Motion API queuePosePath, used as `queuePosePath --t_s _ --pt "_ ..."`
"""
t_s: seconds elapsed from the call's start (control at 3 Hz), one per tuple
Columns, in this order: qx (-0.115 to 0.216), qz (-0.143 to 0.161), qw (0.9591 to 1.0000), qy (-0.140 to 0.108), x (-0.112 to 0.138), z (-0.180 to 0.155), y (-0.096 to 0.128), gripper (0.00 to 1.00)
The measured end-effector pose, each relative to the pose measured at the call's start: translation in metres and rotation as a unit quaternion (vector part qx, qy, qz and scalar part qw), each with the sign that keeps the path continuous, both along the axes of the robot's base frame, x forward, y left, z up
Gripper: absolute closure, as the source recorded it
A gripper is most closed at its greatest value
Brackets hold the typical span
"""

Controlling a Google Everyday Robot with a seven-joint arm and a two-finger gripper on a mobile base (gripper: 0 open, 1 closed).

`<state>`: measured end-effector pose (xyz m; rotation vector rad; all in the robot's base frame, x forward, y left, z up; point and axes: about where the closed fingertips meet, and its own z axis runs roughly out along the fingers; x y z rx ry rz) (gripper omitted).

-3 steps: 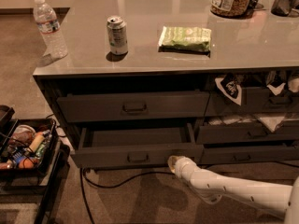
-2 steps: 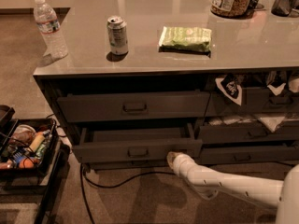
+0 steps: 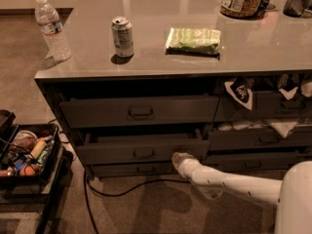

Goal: Close middle drawer

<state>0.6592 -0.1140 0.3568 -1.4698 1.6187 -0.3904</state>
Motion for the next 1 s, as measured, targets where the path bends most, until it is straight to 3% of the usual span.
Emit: queuePosePath --t_s 1.0 --pt "-0.009 0.008 0.9997 -0.022 0.051 0.021 0.005 1.00"
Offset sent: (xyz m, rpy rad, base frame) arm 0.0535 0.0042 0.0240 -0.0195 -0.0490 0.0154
